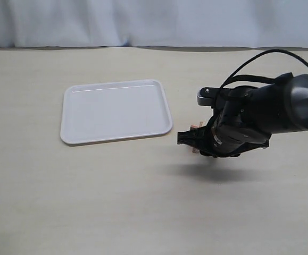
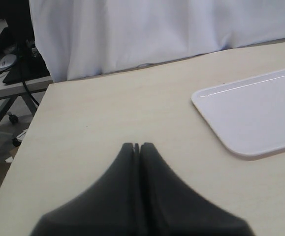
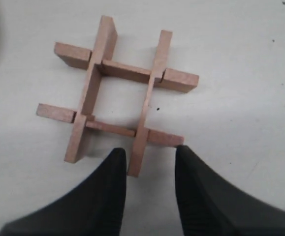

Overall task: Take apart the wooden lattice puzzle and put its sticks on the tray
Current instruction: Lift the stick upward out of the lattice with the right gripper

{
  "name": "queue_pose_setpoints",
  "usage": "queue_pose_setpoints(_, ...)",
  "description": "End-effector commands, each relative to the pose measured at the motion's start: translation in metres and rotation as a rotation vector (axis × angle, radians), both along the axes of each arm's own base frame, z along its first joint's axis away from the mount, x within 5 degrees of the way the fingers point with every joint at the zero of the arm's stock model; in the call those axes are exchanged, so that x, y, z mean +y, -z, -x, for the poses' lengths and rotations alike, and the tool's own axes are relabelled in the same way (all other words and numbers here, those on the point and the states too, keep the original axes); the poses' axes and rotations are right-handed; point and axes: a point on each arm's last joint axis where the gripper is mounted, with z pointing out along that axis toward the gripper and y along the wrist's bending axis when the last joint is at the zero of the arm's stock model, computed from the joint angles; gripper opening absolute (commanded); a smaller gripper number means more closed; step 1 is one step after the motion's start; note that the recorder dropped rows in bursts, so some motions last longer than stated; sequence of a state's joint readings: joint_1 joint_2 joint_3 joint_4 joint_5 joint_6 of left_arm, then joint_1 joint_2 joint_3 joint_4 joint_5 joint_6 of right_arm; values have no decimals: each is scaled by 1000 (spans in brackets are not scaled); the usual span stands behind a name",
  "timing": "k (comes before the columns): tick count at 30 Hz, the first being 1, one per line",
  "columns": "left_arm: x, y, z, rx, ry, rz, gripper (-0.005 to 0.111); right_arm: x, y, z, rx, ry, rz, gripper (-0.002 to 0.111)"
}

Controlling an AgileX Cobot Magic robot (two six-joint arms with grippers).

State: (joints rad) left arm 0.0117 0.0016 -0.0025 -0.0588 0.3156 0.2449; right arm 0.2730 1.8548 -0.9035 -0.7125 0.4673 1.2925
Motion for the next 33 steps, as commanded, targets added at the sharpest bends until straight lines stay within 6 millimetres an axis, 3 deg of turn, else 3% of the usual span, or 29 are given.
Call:
queue_pose_setpoints(1,0,0,0,-5,-2,3,0,-3,5,-1,0,27,12,33)
queue_pose_setpoints(9,0,0,0,-5,-2,3,0,-3,12,-4,-18,35,11,32)
queue_pose_setpoints(15,0,0,0,-5,-2,3,0,-3,12,-4,-17,33,12,6)
queue_pose_setpoints(21,0,0,0,-5,-2,3,0,-5,9,-3,-21,29,32,4)
queue_pose_setpoints(33,0,0,0,-5,-2,3,0,-1,-65,5,-224,-33,-8,4)
